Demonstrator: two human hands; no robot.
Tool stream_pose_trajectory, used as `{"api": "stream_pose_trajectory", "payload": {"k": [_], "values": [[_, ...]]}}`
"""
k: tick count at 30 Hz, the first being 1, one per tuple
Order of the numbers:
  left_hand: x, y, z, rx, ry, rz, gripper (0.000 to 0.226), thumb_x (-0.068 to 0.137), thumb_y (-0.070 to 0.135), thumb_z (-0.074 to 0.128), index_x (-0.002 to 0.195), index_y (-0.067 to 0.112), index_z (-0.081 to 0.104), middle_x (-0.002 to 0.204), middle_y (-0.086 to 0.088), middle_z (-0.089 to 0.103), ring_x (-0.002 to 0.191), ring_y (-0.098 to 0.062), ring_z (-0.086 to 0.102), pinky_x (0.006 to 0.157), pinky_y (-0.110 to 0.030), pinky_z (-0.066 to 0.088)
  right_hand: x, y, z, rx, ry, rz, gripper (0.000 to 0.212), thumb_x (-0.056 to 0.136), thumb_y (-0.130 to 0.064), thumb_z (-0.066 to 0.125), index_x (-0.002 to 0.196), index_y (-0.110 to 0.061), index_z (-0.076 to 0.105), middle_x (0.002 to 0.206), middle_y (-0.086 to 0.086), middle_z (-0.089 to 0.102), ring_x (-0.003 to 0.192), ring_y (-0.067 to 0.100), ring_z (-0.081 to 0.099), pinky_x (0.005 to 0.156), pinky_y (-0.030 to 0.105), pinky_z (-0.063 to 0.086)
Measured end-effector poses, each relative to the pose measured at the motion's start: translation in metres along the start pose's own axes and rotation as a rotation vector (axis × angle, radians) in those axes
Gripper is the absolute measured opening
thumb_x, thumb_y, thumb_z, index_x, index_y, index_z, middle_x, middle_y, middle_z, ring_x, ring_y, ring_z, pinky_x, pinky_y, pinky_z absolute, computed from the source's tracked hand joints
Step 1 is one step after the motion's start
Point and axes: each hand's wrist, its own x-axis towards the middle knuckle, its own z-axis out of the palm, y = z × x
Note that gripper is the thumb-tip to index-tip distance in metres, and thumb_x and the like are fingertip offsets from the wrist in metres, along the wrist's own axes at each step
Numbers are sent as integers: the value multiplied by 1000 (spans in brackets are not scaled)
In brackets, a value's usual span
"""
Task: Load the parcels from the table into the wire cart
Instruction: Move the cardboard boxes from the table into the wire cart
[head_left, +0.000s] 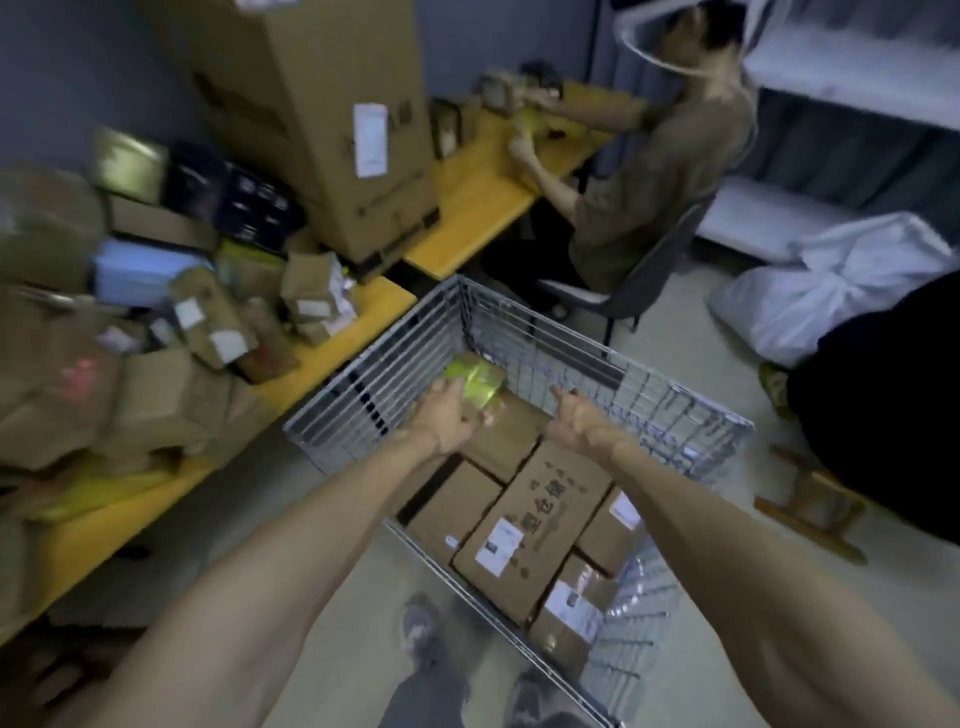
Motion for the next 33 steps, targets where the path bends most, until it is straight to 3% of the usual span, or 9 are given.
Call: {"api": "stream_pose_trajectory", "payload": {"k": [3,6,10,15,22,26,33], "values": [[-30,-21,-52,34,106,-78,67,97,35,58,152,17,23,156,-11,23,139,-33,35,111,-47,35,-5,-53,-23,-91,-19,-104,75,96,-26,59,157,-18,15,162,13,10,146,36,22,114,45,32],[-64,-43,-105,50,225,-142,74,98,37,56,156,25,13,162,-7,14,144,-32,28,115,-50,30,-15,-119,-42,-143,13,-220,73,97,-29,54,157,-22,12,162,11,8,145,36,24,113,46,34],[-111,-79,-160,41,373,-220,76,94,36,61,156,26,17,161,-8,17,145,-31,28,117,-46,28,-36,-208,-52,-147,3,-332,77,99,-29,56,158,-24,7,164,9,-1,143,35,27,104,44,42],[-179,-127,-225,40,539,-281,75,95,38,59,156,25,18,160,-9,18,144,-33,29,113,-43,33,-70,-303,-38,-201,22,-502,79,97,-29,58,157,-21,8,162,12,3,146,38,18,111,46,34],[-271,-221,-297,5,702,-373,78,92,38,62,155,22,20,158,-13,20,142,-36,32,115,-44,31,-122,-428,1,-246,68,-682,83,93,-34,60,157,-25,8,160,16,8,140,38,28,112,48,35],[-322,-277,-329,42,728,-450,78,93,36,62,155,21,18,160,-13,16,144,-35,28,115,-46,31,-154,-496,32,-257,113,-754,84,91,-29,63,157,-22,10,160,15,9,140,38,30,112,47,36],[-388,-353,-363,101,809,-557,75,92,43,61,152,21,24,154,-14,28,138,-36,35,111,-45,33,-193,-591,92,-299,135,-940,90,83,-31,66,155,-21,14,154,20,25,141,39,27,113,43,34]]}}
